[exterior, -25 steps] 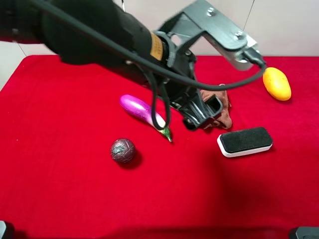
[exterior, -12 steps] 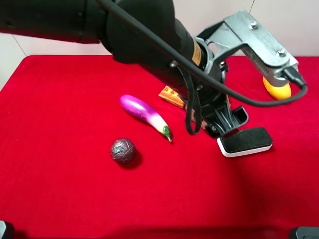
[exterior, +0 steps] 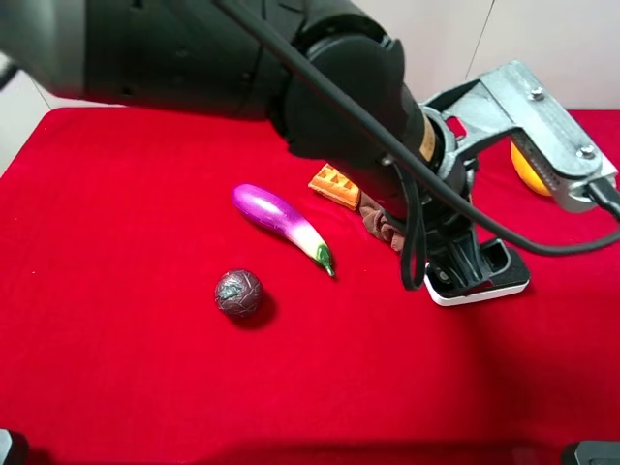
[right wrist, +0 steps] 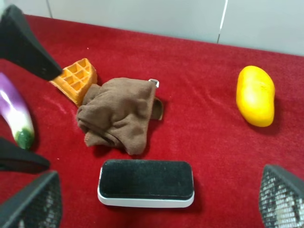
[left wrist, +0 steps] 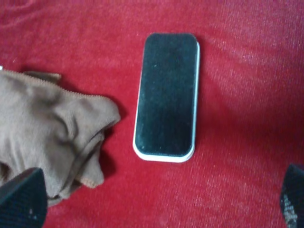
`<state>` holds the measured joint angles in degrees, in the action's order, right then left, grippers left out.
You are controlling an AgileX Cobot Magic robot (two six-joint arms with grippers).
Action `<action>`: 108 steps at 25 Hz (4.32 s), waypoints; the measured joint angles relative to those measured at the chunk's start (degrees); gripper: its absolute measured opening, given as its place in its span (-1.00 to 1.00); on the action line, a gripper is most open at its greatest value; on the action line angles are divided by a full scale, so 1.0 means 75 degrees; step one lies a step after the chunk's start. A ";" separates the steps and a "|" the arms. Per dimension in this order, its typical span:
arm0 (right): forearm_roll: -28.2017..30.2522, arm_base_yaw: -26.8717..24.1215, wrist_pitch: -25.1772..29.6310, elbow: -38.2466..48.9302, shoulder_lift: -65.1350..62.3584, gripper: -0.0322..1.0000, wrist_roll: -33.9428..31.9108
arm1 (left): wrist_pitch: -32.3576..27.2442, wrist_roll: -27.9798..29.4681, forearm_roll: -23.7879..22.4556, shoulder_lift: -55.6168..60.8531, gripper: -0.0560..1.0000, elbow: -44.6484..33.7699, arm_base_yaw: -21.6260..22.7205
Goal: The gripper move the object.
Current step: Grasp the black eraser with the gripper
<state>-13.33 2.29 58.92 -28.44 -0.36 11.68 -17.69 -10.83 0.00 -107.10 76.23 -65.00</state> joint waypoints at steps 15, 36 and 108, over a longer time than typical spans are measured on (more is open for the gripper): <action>-0.0099 0.0000 0.0000 0.0000 0.0000 0.28 0.0000 | 0.0102 -0.0200 -0.0195 -0.1042 0.95 0.0797 -0.0098; -0.0220 0.0000 -0.0015 0.0000 0.0000 0.28 0.0000 | 0.0788 -0.0200 -0.0225 -0.1952 0.95 0.1238 -0.0277; -0.0297 0.0000 -0.0024 0.0000 0.0000 0.28 -0.0015 | 0.1377 0.0046 0.0173 -0.3489 0.95 0.1244 -0.0004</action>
<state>-15.56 2.29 58.75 -28.44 -0.36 11.57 -7.36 -10.48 1.30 -133.27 85.56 -65.03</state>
